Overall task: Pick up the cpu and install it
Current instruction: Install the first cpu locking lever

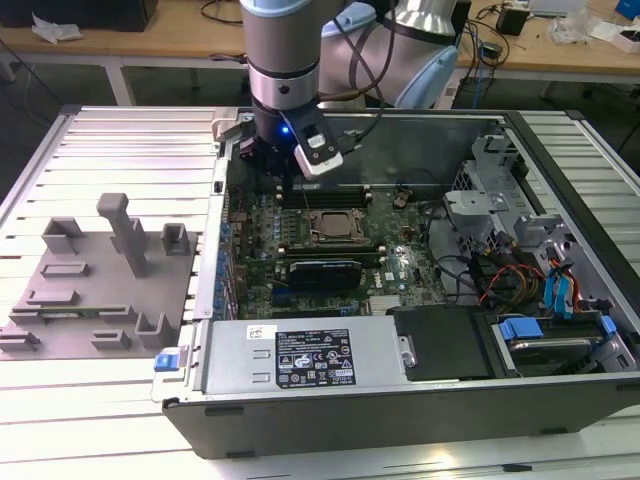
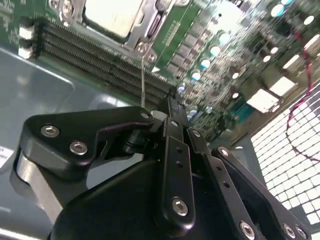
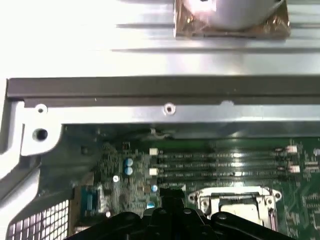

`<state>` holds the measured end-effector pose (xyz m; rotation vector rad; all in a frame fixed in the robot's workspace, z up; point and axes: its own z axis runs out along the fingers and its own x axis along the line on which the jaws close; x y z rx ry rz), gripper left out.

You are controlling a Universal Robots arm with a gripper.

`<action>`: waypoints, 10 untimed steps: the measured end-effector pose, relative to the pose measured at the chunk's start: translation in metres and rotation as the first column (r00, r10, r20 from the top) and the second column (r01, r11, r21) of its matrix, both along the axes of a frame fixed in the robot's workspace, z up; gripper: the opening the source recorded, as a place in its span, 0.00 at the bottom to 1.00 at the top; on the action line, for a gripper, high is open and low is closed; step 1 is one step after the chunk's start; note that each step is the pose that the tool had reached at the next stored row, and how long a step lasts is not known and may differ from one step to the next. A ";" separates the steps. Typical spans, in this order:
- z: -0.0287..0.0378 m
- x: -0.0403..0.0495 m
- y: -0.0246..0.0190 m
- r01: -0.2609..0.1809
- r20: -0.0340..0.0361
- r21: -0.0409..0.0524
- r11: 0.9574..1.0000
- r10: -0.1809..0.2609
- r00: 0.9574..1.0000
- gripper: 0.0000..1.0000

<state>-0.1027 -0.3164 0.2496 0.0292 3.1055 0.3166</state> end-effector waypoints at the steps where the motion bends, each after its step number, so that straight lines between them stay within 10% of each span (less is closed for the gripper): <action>1: 0.0000 0.0004 0.0000 0.000 0.000 0.001 1.000 0.000 1.000 0.11; 10: 0.0000 0.0223 -0.0001 0.003 0.000 0.005 1.000 -0.003 1.000 0.11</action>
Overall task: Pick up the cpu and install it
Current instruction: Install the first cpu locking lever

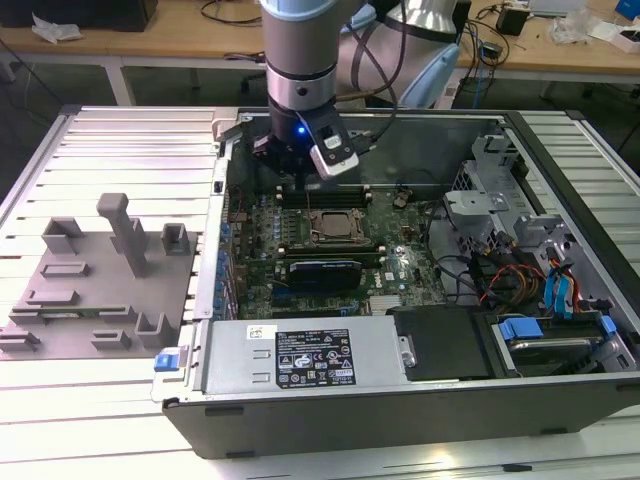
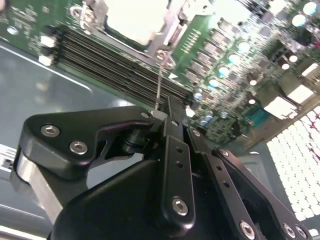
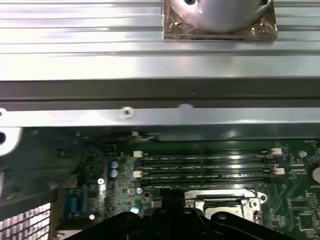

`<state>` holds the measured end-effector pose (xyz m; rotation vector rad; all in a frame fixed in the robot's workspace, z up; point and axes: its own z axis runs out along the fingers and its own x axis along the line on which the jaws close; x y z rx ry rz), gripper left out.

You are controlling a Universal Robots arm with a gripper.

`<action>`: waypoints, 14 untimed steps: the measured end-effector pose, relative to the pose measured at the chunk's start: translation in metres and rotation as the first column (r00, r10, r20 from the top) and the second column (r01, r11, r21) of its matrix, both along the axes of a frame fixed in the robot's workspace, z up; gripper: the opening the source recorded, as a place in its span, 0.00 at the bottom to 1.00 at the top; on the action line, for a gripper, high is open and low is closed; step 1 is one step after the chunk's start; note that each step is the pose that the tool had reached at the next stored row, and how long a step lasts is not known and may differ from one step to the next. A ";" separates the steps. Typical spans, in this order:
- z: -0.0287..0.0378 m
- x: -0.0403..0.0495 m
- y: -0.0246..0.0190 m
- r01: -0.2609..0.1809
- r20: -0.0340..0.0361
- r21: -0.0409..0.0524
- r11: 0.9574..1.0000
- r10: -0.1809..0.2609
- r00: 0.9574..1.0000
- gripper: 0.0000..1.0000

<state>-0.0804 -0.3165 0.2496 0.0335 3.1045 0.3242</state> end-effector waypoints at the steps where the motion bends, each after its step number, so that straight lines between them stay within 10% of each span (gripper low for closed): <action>1: 0.0000 0.0032 0.0000 0.000 0.000 0.000 1.000 0.000 1.000 0.11; 14: -0.0029 0.0201 -0.0006 0.004 0.000 0.000 1.000 -0.004 1.000 0.11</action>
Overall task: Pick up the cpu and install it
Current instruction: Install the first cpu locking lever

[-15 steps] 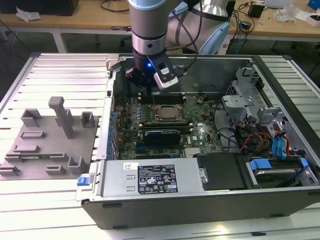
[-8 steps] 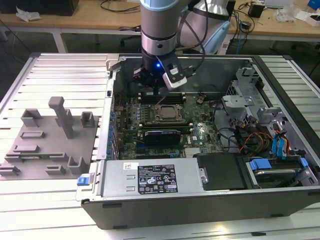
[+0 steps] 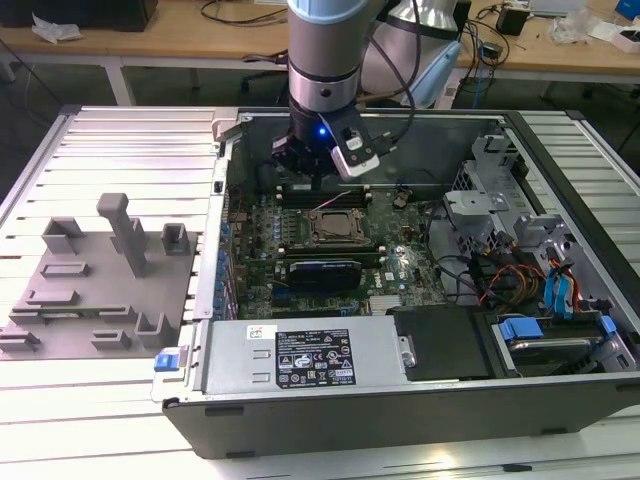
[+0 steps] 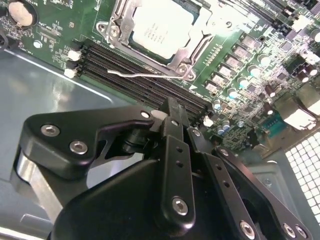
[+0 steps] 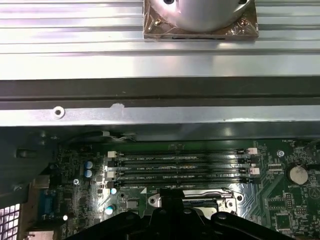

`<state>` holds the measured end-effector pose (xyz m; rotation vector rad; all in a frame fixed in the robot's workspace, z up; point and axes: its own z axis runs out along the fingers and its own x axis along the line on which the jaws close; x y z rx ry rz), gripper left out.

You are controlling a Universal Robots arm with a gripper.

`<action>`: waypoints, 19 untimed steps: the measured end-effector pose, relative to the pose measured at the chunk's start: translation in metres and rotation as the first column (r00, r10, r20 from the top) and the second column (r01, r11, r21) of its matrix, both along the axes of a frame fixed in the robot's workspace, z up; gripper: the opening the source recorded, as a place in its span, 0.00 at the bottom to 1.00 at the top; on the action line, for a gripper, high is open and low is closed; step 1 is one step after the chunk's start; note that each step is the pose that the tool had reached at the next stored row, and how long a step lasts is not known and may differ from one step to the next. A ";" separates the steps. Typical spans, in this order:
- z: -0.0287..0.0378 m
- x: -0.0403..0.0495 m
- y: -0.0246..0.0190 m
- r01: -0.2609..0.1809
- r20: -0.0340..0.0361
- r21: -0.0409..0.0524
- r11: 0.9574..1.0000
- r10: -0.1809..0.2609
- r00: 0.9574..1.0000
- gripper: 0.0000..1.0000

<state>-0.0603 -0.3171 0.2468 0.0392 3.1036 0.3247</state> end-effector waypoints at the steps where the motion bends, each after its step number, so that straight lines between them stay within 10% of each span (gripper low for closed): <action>1: -0.0013 0.0000 -0.0001 0.000 0.000 0.000 1.000 0.000 1.000 0.11; 19: -0.0204 0.0216 0.0018 0.002 0.001 -0.038 0.999 -0.002 1.000 0.11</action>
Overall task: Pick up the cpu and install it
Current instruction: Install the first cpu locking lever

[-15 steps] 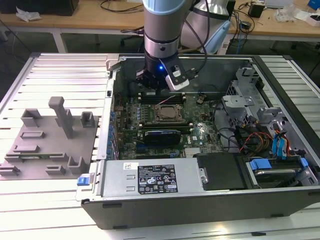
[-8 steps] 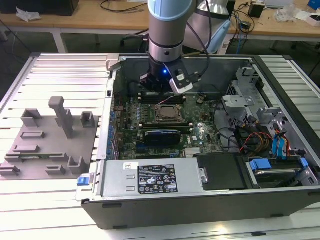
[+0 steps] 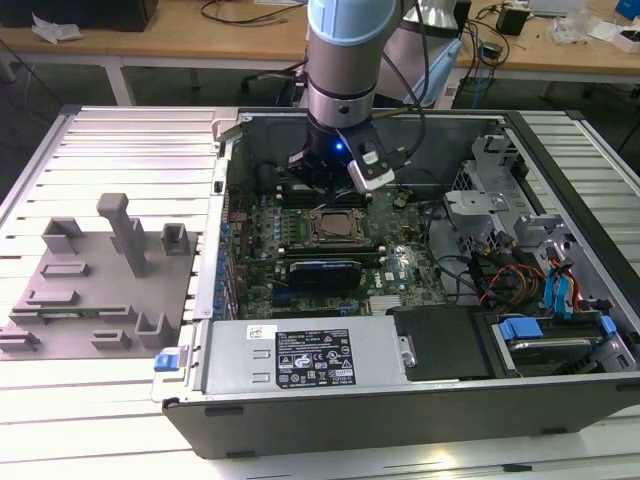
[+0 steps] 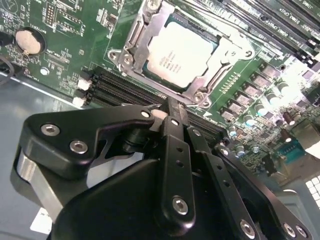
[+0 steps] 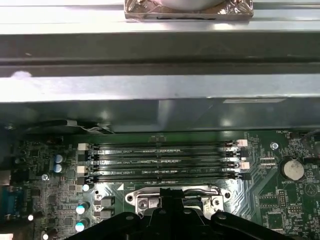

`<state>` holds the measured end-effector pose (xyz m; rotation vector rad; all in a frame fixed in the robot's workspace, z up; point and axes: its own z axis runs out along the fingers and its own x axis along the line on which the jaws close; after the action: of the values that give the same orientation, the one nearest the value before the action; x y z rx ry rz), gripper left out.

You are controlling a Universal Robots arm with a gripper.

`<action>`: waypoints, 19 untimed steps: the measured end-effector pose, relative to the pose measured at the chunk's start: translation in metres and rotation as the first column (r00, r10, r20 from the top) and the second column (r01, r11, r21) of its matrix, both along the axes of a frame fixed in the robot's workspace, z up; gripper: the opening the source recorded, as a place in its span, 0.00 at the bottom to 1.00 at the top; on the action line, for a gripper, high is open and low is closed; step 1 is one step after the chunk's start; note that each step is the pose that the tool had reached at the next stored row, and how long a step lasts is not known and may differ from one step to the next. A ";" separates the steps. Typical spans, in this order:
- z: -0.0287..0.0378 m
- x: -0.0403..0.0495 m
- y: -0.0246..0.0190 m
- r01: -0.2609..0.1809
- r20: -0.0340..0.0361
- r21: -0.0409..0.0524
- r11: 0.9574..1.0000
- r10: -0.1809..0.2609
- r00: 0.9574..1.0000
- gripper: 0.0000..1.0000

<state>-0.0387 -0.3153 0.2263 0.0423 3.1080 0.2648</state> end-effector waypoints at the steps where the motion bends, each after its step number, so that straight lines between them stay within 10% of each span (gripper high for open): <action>1: -0.0007 0.0002 0.0012 0.000 0.000 0.000 1.000 0.000 1.000 0.11; 14: -0.0068 0.0040 0.0166 0.000 0.001 -0.020 1.000 0.000 1.000 0.11; 19: -0.0087 0.0040 0.0167 0.007 0.022 -0.023 1.000 -0.007 1.000 0.11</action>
<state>-0.0347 -0.2986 0.2177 0.0492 3.0881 0.2272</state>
